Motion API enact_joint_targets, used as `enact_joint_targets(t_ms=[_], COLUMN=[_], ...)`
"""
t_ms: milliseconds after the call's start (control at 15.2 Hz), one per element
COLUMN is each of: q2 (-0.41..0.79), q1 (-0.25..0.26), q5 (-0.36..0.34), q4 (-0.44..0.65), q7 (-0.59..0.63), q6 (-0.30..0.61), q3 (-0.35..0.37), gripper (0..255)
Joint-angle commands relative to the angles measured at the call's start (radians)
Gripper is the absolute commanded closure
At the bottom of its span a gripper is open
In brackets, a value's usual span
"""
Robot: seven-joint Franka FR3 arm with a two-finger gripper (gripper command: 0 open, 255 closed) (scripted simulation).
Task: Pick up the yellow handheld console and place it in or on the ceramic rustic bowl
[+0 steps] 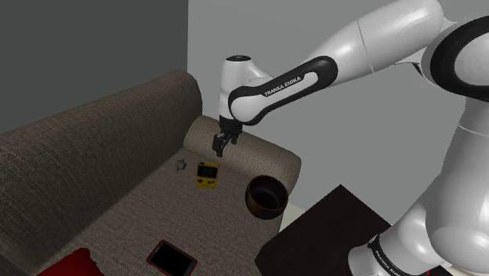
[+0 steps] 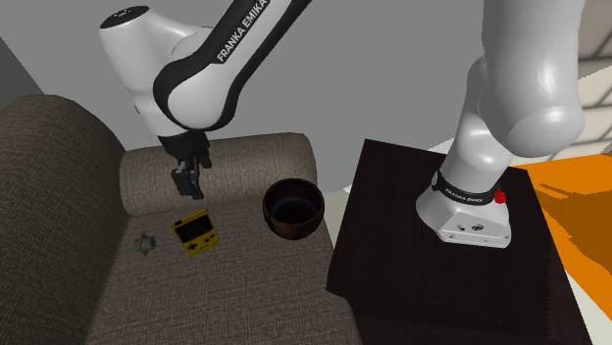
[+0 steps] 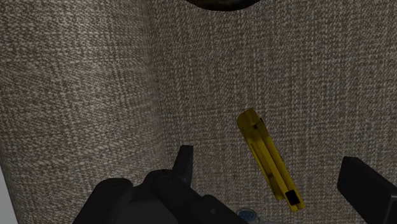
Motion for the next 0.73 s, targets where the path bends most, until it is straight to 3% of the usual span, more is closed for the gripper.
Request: enact_joint_targets(t_ms=[0,528,660], q2=[0.074,0.373,0.392], q1=[0.017,0.098,0.099], q5=[-0.017,-0.067,-0.071], q4=[0.059,0.383,0.385], q7=[0.007,0.012,0.014], q6=[0.017,0.003,0.019], q3=[0.001,-0.003,-0.006], gripper=[0,0,0])
